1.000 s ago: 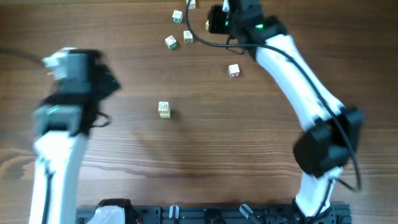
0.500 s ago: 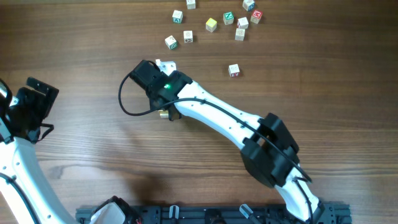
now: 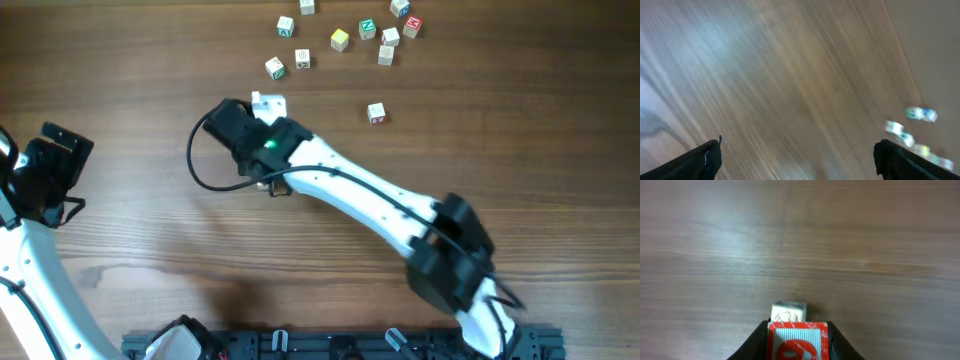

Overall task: Form a tower
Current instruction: 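Carry the red 6 block over the two-block stack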

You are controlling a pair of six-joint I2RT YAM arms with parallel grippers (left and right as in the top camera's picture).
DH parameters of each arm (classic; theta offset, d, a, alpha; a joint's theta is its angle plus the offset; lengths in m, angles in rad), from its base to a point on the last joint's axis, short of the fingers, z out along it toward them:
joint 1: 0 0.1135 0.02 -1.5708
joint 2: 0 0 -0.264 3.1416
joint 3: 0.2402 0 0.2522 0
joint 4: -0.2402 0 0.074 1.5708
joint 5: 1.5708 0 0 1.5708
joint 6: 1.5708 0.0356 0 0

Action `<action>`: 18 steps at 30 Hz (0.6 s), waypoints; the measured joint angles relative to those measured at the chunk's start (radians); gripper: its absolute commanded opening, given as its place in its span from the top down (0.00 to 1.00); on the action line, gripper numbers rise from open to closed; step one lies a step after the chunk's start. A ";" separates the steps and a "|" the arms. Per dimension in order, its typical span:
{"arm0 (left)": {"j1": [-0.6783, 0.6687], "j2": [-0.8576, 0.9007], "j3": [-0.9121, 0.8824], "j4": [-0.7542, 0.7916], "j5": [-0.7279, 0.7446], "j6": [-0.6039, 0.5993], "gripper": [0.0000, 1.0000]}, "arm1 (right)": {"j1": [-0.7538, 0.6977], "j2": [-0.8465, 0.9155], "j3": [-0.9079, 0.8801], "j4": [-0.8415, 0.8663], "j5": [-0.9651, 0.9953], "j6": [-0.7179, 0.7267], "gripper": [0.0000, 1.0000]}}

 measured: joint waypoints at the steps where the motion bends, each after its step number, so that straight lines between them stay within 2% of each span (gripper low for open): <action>1: 0.020 -0.002 0.000 0.007 0.040 0.006 0.00 | 0.000 -0.058 0.000 -0.050 0.026 0.008 0.96; 4: 0.147 -0.032 -0.002 0.072 0.269 0.092 0.00 | 0.000 -0.183 0.003 -0.092 0.083 0.056 0.96; 5: 0.220 -0.051 -0.002 0.075 0.401 0.152 0.00 | 0.000 -0.189 0.003 -0.086 0.093 0.095 0.96; 8: 0.249 -0.042 -0.001 0.047 0.573 0.264 0.00 | 0.016 -0.145 -0.072 0.079 0.094 0.161 0.96; 10: 0.213 -0.006 -0.001 0.045 0.605 0.291 0.00 | 0.040 -0.100 -0.118 0.171 0.092 0.166 0.96; 14: 0.156 0.023 -0.001 0.045 0.606 0.315 0.00 | 0.077 0.003 -0.148 0.225 0.082 0.168 0.95; 18: 0.154 0.023 -0.001 0.043 0.395 0.261 0.00 | 0.078 0.027 -0.149 0.244 0.082 0.156 0.92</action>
